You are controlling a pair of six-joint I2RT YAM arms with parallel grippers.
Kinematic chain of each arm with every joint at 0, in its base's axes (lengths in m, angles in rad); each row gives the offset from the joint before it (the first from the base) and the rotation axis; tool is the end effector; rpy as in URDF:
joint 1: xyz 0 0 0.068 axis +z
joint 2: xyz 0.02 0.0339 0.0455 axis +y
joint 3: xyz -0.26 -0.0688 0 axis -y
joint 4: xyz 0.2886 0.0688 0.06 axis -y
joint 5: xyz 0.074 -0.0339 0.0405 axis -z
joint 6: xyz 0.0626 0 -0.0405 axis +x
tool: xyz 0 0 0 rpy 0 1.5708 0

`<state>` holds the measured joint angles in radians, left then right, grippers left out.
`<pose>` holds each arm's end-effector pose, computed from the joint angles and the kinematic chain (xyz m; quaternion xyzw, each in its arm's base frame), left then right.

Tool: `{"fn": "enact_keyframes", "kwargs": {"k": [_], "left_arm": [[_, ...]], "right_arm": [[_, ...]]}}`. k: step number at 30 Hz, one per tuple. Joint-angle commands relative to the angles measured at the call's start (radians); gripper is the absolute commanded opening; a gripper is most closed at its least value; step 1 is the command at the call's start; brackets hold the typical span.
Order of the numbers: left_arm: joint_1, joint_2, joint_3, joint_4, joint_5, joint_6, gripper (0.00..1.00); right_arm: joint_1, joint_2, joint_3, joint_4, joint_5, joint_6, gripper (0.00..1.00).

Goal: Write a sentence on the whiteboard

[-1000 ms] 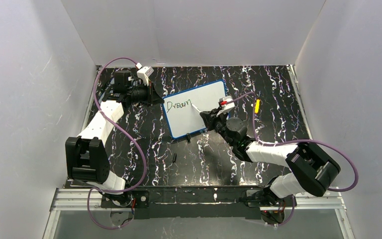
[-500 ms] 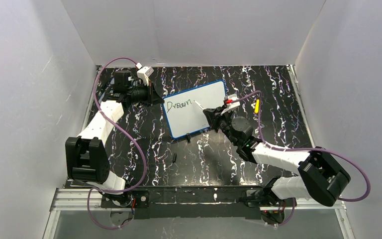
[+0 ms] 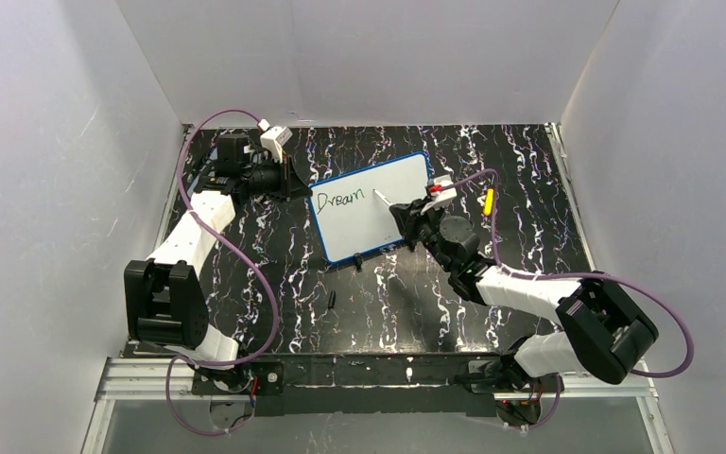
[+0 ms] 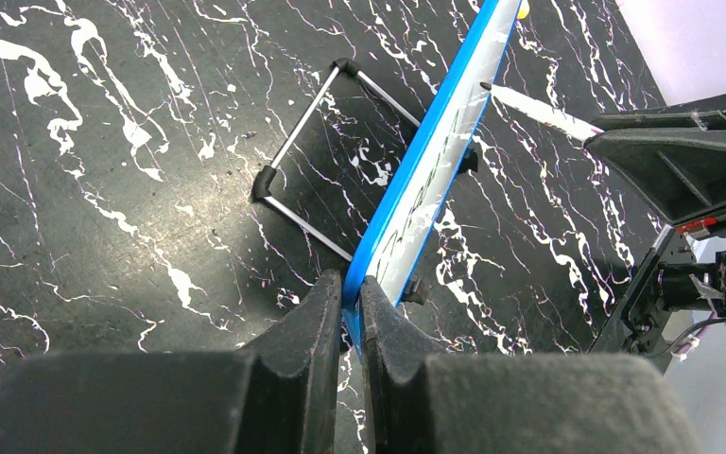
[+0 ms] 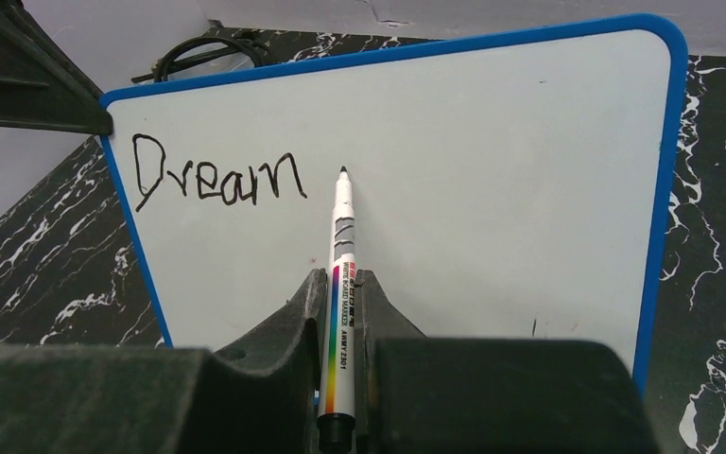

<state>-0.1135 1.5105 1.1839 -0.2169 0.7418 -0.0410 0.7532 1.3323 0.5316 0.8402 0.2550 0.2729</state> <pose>0.3924 -0.0873 0.2751 0.2074 0.8047 -0.3501 0.4322 0.2567 0.2190 0.2061 -0.0745 0.6895 0.2742 0.6663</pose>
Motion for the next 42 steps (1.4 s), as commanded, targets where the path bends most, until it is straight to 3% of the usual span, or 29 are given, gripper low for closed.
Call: {"fn": "enact_keyframes", "kwargs": {"k": [1,27,42], "left_arm": [[-0.005,-0.037,0.001,-0.009,0.028,-0.004,0.0],[-0.005,-0.039,0.003,-0.009,0.033,-0.005,0.0],[-0.005,-0.039,0.001,-0.009,0.031,-0.005,0.0]], "right_arm": [[-0.006,0.009,0.057,0.086,-0.015,-0.009,0.01],[-0.007,0.083,0.066,0.09,-0.074,0.011,0.01],[-0.006,0.022,-0.002,0.052,0.021,0.013,0.01]]}}
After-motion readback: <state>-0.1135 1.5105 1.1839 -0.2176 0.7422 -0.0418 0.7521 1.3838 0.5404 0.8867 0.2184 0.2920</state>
